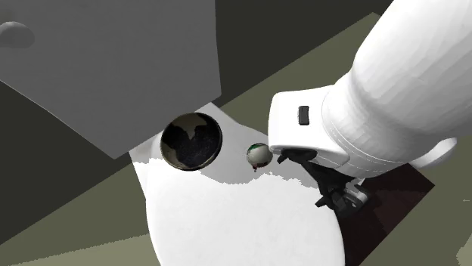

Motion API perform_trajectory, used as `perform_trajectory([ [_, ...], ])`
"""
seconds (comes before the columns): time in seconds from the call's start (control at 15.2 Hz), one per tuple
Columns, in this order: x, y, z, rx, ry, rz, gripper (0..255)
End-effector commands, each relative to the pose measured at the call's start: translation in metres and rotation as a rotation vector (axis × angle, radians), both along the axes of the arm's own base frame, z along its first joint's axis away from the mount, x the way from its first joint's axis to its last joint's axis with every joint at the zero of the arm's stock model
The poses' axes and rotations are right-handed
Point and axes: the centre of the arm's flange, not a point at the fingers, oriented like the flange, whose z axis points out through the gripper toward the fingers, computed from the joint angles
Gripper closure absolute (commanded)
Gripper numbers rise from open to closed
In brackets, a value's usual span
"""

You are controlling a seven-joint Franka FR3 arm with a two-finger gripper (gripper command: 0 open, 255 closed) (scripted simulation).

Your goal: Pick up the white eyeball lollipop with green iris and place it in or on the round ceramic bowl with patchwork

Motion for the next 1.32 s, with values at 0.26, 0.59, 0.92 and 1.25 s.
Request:
perform_trajectory([
  [0.26,0.004,-0.027,-0.037,-0.078,0.035,0.033,0],
  [0.59,0.008,-0.065,-0.079,-0.176,0.079,0.074,0],
  [0.92,0.007,-0.077,-0.107,-0.193,0.087,0.081,0],
  [1.25,0.006,-0.082,-0.125,-0.193,0.087,0.081,0],
])
